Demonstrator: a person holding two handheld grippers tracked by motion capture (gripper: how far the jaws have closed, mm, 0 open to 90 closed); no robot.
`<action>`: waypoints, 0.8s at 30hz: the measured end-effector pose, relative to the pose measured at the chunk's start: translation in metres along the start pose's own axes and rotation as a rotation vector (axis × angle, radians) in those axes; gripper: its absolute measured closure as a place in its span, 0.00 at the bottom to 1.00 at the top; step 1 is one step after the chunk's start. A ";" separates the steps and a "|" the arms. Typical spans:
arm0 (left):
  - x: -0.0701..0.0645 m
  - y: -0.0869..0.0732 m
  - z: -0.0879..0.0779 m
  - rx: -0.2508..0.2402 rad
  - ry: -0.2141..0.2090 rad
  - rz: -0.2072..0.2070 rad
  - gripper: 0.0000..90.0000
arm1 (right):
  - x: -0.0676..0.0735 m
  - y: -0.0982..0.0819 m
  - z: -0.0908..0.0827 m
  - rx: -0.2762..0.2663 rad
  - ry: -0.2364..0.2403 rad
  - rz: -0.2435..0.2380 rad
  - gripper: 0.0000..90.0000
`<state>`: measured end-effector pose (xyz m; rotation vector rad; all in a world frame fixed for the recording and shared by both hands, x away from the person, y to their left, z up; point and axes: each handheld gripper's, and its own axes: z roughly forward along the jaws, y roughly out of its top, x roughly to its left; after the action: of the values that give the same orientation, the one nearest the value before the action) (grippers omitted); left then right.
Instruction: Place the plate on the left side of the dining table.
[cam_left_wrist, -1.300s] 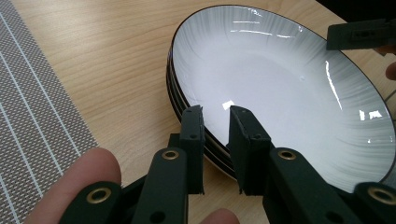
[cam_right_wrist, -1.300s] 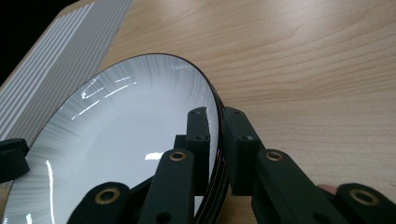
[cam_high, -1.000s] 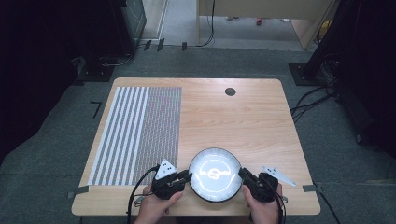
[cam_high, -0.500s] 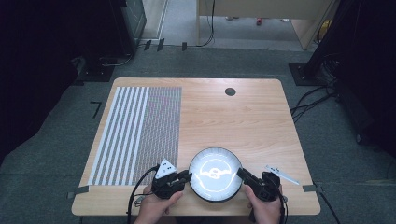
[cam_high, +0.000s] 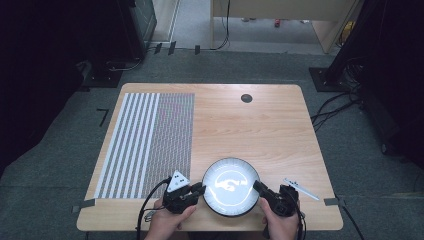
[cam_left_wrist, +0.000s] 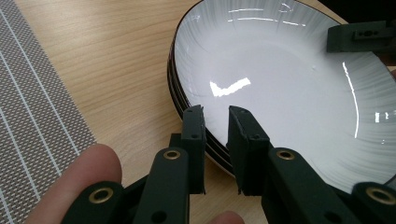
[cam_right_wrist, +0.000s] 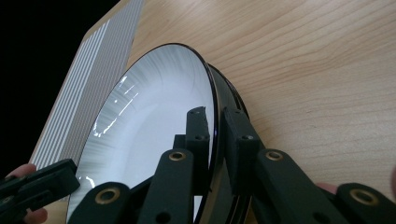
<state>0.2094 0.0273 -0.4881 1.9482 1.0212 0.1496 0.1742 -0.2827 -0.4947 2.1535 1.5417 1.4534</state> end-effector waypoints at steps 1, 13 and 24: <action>0.001 0.000 0.000 0.000 -0.008 -0.005 0.86 | 0.000 -0.001 0.000 -0.007 -0.004 0.007 0.92; 0.004 0.001 0.001 -0.005 -0.013 -0.022 0.79 | -0.010 -0.005 0.004 -0.032 0.060 0.163 0.93; 0.012 0.007 -0.007 -0.028 -0.065 -0.094 0.76 | -0.010 -0.005 0.003 -0.017 0.143 0.198 0.93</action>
<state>0.2176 0.0388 -0.4822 1.8639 1.0601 0.0469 0.1730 -0.2865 -0.5053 2.2935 1.3841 1.7087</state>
